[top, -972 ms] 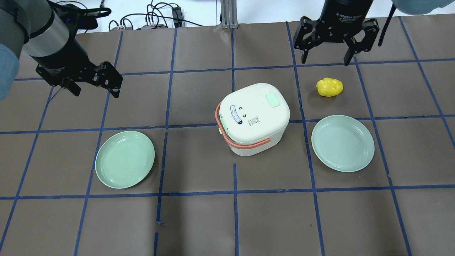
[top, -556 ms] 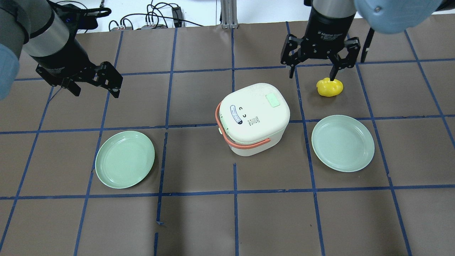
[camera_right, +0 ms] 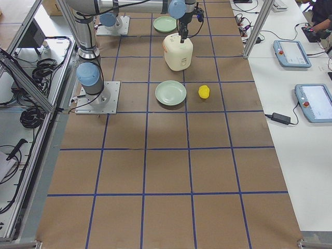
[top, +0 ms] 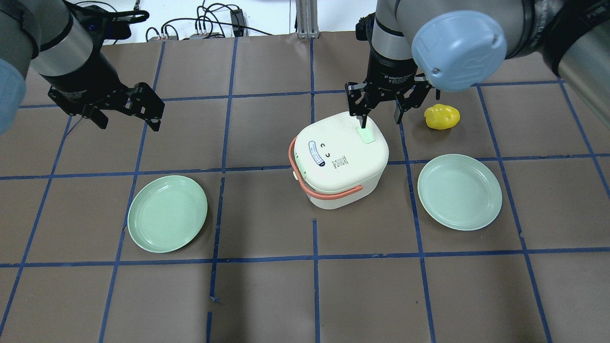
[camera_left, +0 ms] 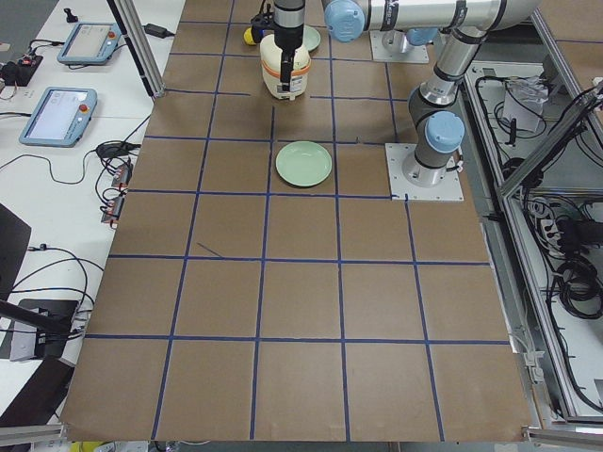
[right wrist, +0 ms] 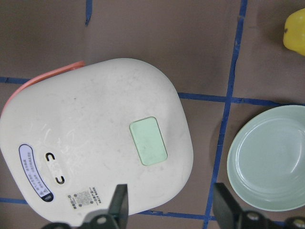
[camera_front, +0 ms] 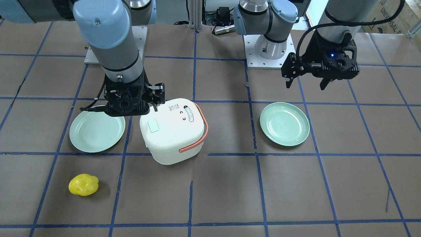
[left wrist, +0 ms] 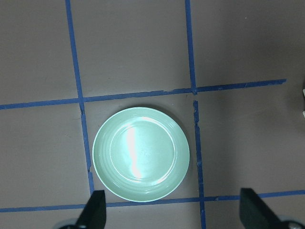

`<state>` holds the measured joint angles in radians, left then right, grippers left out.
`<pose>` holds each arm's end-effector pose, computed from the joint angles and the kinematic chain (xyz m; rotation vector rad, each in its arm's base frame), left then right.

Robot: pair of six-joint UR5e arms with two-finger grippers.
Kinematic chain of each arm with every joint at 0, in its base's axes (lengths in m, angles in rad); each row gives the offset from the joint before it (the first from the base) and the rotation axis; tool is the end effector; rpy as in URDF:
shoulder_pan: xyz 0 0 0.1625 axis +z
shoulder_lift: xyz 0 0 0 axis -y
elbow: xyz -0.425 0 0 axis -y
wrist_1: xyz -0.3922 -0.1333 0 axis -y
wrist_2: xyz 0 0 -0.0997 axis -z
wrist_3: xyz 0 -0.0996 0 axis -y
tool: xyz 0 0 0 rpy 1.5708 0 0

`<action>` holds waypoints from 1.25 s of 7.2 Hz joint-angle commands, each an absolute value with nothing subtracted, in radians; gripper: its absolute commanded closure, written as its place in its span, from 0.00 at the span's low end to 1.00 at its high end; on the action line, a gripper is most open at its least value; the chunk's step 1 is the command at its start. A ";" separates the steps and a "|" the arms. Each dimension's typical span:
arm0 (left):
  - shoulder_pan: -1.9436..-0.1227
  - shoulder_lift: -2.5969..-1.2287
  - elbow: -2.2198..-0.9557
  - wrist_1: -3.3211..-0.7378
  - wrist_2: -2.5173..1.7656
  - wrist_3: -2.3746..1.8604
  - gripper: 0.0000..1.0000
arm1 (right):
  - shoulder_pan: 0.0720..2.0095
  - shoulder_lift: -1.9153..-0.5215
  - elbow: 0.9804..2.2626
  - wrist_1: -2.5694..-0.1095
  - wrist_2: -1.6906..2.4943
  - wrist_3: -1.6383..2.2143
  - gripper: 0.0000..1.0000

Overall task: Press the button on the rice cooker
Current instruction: 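Lower the closed right gripper and press down on the green button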

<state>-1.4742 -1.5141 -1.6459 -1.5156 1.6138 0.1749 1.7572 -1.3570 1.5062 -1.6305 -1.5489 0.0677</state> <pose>-0.0830 -0.4816 0.4838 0.1199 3.0913 -0.0474 0.2385 -0.5335 0.4114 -0.1840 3.1225 0.1433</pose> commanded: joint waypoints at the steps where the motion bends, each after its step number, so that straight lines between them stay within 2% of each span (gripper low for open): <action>1: -1.474 -1.514 -1.646 -1.516 1.614 0.175 0.00 | 1.753 -1.319 1.516 -1.673 -1.534 0.028 0.98; 9: -1.474 -1.514 -1.646 -1.516 1.614 0.175 0.00 | 1.753 -1.290 1.526 -1.715 -1.500 0.026 1.00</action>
